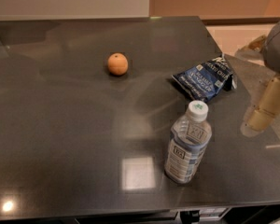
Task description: Knock blue plastic bottle over
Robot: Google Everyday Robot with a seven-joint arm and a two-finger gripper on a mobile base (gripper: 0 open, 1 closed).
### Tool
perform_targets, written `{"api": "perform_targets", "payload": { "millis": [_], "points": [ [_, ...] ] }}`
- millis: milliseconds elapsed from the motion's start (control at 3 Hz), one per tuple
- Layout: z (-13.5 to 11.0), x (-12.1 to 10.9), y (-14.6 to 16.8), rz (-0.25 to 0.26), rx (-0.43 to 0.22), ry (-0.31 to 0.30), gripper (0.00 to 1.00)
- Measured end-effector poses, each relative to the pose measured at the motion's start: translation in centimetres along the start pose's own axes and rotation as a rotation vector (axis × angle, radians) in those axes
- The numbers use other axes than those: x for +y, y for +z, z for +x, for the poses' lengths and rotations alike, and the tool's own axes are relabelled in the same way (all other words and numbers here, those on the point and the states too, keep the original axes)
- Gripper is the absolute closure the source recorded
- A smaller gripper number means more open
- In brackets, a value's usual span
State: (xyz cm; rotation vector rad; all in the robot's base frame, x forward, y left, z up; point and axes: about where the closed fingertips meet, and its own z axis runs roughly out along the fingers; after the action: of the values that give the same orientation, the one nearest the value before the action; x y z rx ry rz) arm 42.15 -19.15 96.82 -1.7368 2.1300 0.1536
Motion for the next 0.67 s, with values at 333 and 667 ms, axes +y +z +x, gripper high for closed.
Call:
{"api": "perform_targets", "payload": {
  "millis": [333,667],
  "points": [
    [-1.4,2.4,1.1,-0.064,-0.102,-0.032,0.0],
    [-2.5,4.7,2.9,-0.109,-0.169,-0.057,0.0]
  ]
}}
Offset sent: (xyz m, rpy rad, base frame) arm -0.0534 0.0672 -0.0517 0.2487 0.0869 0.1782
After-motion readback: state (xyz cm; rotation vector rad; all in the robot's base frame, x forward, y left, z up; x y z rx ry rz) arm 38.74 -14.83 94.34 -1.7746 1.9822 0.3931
